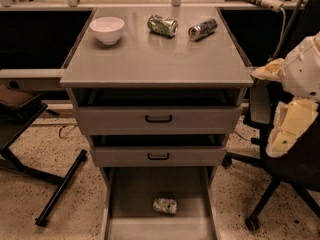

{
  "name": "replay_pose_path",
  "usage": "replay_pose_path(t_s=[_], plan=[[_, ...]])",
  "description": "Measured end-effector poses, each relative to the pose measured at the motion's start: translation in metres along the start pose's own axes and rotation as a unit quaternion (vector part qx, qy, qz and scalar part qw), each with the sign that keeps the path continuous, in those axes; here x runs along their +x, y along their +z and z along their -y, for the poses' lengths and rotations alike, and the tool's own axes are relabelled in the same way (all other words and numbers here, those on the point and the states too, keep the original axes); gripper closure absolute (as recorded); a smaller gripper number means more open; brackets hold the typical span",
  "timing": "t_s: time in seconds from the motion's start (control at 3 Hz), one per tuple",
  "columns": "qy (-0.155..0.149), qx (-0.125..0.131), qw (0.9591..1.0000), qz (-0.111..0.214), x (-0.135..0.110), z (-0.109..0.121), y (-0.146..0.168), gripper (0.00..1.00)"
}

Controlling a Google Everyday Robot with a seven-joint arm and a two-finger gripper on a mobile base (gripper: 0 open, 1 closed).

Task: Pick 7up can from bottom drawer and place on counter

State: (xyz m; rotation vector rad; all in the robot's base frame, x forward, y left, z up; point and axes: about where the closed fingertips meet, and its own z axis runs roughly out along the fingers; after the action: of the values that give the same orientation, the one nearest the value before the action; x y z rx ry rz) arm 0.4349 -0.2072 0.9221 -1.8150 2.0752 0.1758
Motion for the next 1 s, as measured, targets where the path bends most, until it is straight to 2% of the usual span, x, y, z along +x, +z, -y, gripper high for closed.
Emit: replay_pose_path(t_s=[0.33, 0.67, 1.0], plan=[[0.000, 0.000, 1.0000, 0.000, 0.000, 0.000, 0.000, 0.00], [0.002, -0.007, 1.0000, 0.000, 0.002, -0.003, 0.014, 0.00], [0.005, -0.029, 0.9991, 0.029, 0.003, -0.020, 0.073, 0.00]])
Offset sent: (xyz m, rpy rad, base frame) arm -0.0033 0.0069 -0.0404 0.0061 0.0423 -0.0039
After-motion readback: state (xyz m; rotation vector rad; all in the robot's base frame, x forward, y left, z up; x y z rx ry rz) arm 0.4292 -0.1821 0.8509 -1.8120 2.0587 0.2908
